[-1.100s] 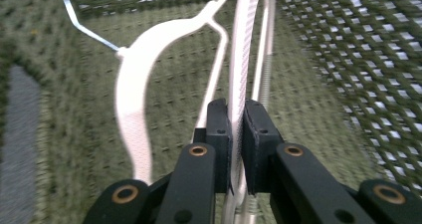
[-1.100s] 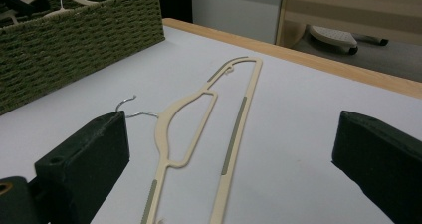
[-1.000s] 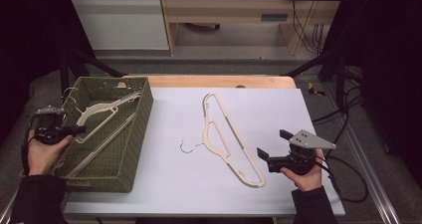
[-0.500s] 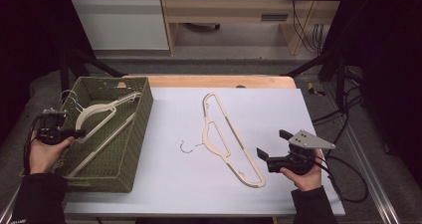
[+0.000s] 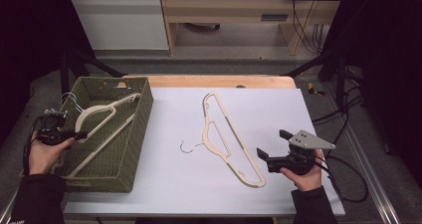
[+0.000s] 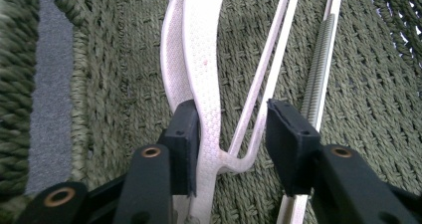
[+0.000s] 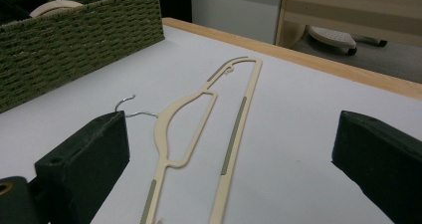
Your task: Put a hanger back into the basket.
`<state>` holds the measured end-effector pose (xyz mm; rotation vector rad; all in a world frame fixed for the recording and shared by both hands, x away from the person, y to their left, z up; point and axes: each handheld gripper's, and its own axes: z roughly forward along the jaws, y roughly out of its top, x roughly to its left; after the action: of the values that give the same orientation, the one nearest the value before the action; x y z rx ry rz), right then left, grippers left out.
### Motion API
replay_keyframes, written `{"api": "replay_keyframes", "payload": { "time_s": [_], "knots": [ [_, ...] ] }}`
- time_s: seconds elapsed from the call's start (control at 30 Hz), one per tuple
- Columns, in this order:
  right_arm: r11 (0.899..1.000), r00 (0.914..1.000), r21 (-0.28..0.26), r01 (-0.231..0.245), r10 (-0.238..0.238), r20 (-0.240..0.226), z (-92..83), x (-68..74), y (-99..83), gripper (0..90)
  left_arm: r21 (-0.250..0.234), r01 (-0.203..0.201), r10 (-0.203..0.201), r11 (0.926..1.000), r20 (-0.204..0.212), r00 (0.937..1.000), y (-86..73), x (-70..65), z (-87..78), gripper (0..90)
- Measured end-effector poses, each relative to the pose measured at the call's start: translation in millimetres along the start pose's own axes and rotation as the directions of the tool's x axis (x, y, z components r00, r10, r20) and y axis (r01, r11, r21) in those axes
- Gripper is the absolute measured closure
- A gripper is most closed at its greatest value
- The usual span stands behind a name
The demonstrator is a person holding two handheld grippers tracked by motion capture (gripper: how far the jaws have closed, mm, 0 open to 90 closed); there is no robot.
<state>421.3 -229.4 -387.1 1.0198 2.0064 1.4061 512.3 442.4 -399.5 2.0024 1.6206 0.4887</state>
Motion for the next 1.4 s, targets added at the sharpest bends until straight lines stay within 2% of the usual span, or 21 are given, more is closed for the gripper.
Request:
{"api": "replay_keyframes", "payload": {
  "time_s": [0.17, 0.27, 0.3, 0.37, 0.4, 0.47, 0.57, 0.63, 0.8, 1.0, 1.1, 1.23, 1.3, 1.37, 1.4],
  "knots": [
    [1.000, 1.0000, -0.002, 0.003, -0.003, 0.001, -0.3, 0.1, 0.1, 2.1, -0.017, 0.011, -0.011, 0.9998, 0.001, 0.9999, -2.0, 2.2, -4.9, 51.9],
    [1.000, 1.0000, 0.000, 0.008, -0.008, 0.000, -0.2, 0.0, -0.1, 2.1, -0.041, 0.003, -0.003, 0.9991, 0.010, 0.9999, -1.7, 1.0, -10.9, 51.0],
    [1.000, 1.0000, 0.000, 0.007, -0.007, 0.000, -0.1, 0.0, -0.2, 2.1, -0.041, -0.013, 0.013, 0.9991, 0.011, 0.9998, -0.9, 0.6, -14.4, 50.8],
    [1.000, 1.0000, -0.001, 0.007, -0.007, 0.002, 0.0, 0.2, -0.2, 2.0, -0.073, -0.018, 0.019, 0.9972, 0.013, 0.9997, 1.0, -3.6, -19.7, 50.4],
    [1.000, 0.9999, 0.001, 0.012, -0.012, 0.000, -0.3, -0.1, -0.3, 2.0, -0.092, -0.018, 0.020, 0.9956, 0.014, 0.9997, 2.1, -6.1, -22.4, 50.1],
    [1.000, 1.0000, -0.003, 0.007, -0.007, -0.002, -0.9, 0.1, 0.0, 2.1, -0.116, -0.045, 0.047, 0.9922, 0.016, 0.9988, 5.0, -10.4, -28.6, 49.6],
    [1.000, 1.0000, -0.005, 0.002, -0.002, 0.002, -1.6, 0.2, 0.2, 2.1, -0.181, -0.056, 0.063, 0.9818, 0.032, 0.9975, 9.2, -21.0, -37.3, 48.0],
    [1.000, 1.0000, -0.007, 0.001, -0.001, 0.001, -2.0, 0.3, 0.3, 2.1, -0.231, -0.054, 0.068, 0.9714, 0.051, 0.9964, 12.2, -29.6, -42.3, 45.7],
    [1.000, 1.0000, -0.011, 0.004, -0.004, -0.001, -2.7, 0.4, 0.6, 2.0, -0.323, -0.097, 0.131, 0.9414, 0.085, 0.9878, 18.0, -53.5, -54.3, 40.6],
    [1.000, 1.0000, -0.017, 0.007, -0.007, -0.003, -4.0, 0.9, 1.4, 2.1, -0.431, -0.133, 0.207, 0.8925, 0.128, 0.9699, 20.3, -86.2, -65.8, 32.9],
    [1.000, 1.0000, -0.019, 0.007, -0.007, -0.006, -4.1, 1.0, 1.5, 2.1, -0.482, -0.140, 0.243, 0.8647, 0.158, 0.9569, 20.9, -103.0, -71.1, 29.8],
    [1.000, 1.0000, -0.026, 0.000, 0.000, -0.008, -4.5, 1.3, 2.0, 2.1, -0.528, -0.156, 0.297, 0.8346, 0.193, 0.9352, 20.7, -125.1, -75.5, 25.5],
    [1.000, 1.0000, -0.027, -0.003, 0.003, -0.007, -4.9, 1.3, 2.1, 2.1, -0.537, -0.173, 0.322, 0.8258, 0.197, 0.9260, 19.4, -137.6, -75.9, 22.5],
    [1.000, 1.0000, -0.027, -0.003, 0.003, -0.008, -5.4, 1.5, 2.1, 2.1, -0.551, -0.191, 0.351, 0.8123, 0.201, 0.9147, 16.8, -151.4, -75.9, 20.5],
    [1.000, 0.9999, -0.027, -0.003, 0.003, -0.010, -5.4, 1.5, 2.1, 2.1, -0.553, -0.200, 0.364, 0.8089, 0.203, 0.9091, 15.4, -157.9, -76.0, 19.4]
  ]
}}
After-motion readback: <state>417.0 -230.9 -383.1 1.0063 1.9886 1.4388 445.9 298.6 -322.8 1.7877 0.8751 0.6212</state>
